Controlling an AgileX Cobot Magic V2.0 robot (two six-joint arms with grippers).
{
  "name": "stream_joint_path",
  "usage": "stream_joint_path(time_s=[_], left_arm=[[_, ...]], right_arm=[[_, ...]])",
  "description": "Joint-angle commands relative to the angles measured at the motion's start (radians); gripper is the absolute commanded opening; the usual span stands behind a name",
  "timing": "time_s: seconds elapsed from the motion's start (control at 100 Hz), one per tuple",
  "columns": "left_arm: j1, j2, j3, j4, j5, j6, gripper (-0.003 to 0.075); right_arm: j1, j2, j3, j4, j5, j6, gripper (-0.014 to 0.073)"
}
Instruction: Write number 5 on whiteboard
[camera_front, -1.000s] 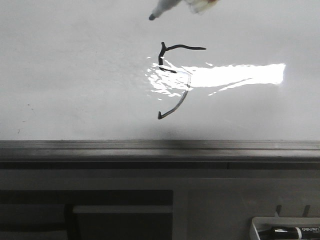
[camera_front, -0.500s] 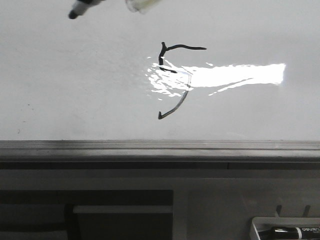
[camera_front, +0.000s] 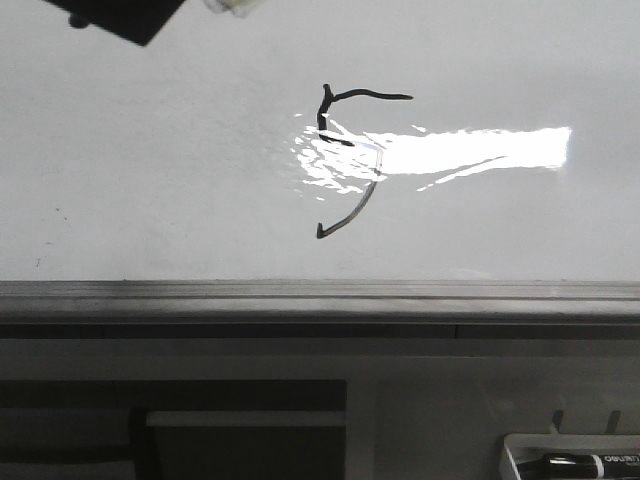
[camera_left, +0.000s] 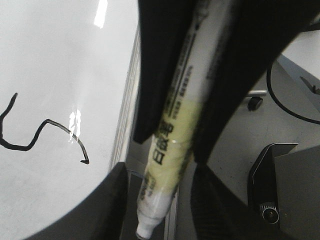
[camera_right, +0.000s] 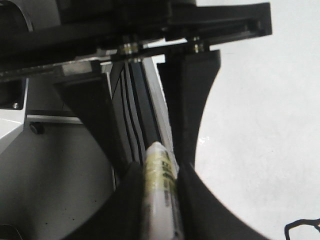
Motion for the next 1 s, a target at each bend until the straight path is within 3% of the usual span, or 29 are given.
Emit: stream_joint_path(time_s=[0.0,0.1,0.33,0.74,0.83,0.99], left_arm=[[-0.006,-0.008,-0.036,-0.014,-0.048,-0.011,0.0185],[-0.006,-0.008,-0.036,-0.014,-0.048,-0.011,0.0097],[-0.006,-0.008,-0.036,-0.012,-0.048,-0.011,-0.0019],[-0.006,0.038,-0.036,0.01,-0.046,-0.011,-0.002],[-0.006,0.046,-0.036,0.013,-0.046,-0.011,-0.002],[-0.006,0.046,-0.036,0.032,-0.046,-0.011,-0.002]], right_arm=[[0.003,-0.009,-0.027,-0.016,-0.079,-0.011,-0.0069],[0.014,-0.009,-0.027,-0.016,-0.079,-0.011,-0.0069],[0.014,-0.009,-0.027,-0.016,-0.079,-0.011,-0.0069],[0.014,-0.009,-0.027,-0.016,-0.083,-0.011,-0.0055],[0.014,-0.009,-0.027,-0.016,-0.079,-0.011,0.0036],[0.012,-0.009,-0.027,-0.016,-0.079,-0.011,0.0309]])
